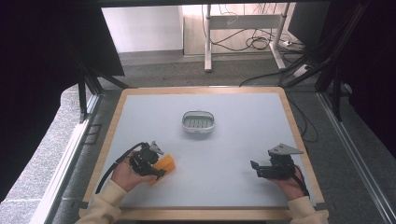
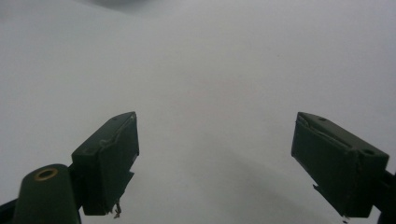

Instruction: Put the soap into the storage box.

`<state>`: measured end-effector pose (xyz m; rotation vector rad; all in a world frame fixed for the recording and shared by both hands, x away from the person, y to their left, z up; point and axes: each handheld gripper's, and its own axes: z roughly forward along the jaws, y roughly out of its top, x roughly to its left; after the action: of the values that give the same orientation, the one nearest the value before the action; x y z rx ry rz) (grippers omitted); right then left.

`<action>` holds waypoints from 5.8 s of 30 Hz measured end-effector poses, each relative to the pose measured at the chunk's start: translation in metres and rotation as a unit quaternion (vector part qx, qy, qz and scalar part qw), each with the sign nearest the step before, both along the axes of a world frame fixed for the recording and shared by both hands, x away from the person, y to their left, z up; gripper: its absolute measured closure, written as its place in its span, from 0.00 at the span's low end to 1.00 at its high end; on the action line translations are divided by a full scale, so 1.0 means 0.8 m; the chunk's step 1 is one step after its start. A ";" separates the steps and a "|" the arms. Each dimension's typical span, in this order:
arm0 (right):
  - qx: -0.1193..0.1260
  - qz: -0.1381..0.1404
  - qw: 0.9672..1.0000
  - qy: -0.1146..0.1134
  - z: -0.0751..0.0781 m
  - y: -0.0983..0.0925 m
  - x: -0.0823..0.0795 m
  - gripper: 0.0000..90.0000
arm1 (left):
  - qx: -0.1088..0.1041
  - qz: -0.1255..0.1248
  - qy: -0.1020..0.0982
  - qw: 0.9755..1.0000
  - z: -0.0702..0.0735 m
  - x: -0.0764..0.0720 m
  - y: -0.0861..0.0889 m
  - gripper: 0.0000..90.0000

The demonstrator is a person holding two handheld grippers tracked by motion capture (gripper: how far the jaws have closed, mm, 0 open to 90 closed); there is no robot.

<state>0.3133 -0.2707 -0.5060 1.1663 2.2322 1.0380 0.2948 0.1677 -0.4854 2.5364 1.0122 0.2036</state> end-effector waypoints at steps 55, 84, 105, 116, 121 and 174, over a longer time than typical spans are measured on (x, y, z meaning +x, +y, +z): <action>-0.005 -0.002 1.000 -0.007 0.001 0.003 -0.001 0.17 | -0.040 -0.021 0.026 0.999 0.022 0.017 0.006 0.69; -0.005 -0.007 1.000 -0.005 0.001 0.004 -0.001 0.17 | -0.049 -0.036 0.014 0.998 0.048 0.059 0.009 0.69; -0.009 -0.007 1.000 -0.004 0.000 0.003 -0.001 0.17 | -0.046 -0.046 -0.004 0.998 0.058 0.092 -0.001 0.69; -0.011 -0.006 1.000 -0.003 -0.001 0.004 -0.001 0.17 | -0.044 -0.056 -0.003 0.997 0.053 0.105 -0.004 0.69; -0.011 -0.006 1.000 -0.003 -0.001 0.003 -0.001 0.17 | -0.034 -0.076 -0.010 0.996 0.060 0.112 -0.010 0.69; -0.004 -0.009 1.000 -0.007 0.001 -0.002 -0.003 0.17 | -0.027 -0.194 -0.037 0.980 0.105 0.175 -0.076 0.69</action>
<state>0.3111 -0.2723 -0.5052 1.1689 2.2095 1.0266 0.4346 0.1069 -0.4011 2.5933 0.4716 0.1534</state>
